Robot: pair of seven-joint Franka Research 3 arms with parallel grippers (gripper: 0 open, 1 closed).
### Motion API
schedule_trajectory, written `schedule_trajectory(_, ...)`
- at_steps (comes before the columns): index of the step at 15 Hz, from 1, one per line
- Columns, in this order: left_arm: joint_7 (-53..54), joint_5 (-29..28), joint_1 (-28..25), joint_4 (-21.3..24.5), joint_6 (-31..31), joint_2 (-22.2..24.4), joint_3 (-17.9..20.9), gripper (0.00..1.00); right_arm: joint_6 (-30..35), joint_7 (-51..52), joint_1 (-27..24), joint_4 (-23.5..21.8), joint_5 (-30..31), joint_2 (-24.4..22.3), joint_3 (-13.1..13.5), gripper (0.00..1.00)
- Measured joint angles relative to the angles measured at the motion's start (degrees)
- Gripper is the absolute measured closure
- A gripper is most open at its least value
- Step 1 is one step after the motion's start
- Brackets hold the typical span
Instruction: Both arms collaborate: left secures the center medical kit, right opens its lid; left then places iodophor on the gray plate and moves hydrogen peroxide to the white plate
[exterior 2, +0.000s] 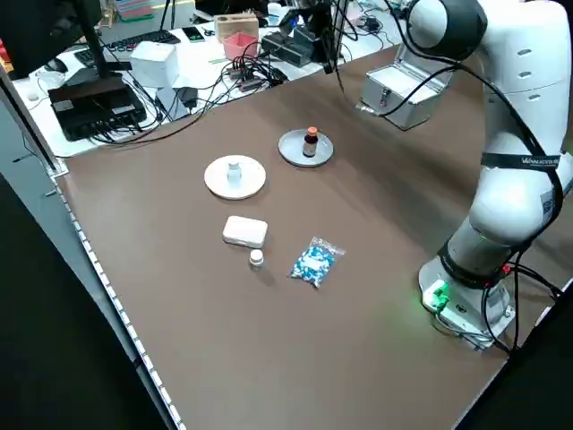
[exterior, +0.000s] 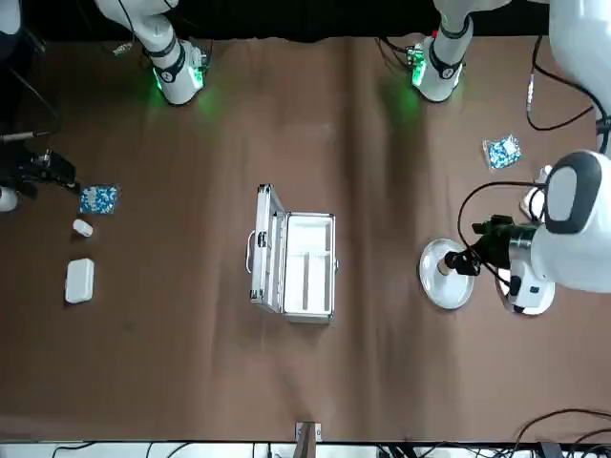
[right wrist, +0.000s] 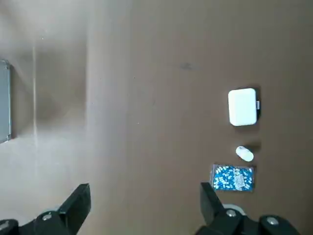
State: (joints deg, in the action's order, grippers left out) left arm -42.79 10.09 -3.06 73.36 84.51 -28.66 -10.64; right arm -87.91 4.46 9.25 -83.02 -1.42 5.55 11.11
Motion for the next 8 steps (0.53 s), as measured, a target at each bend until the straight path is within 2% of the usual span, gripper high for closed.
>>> schedule_trajectory(8,4.99,-7.24,-0.05,0.03,-0.02,7.49,-1.09,0.00,0.09,-0.05,-0.53,0.77,0.00,0.00,0.01,0.01)
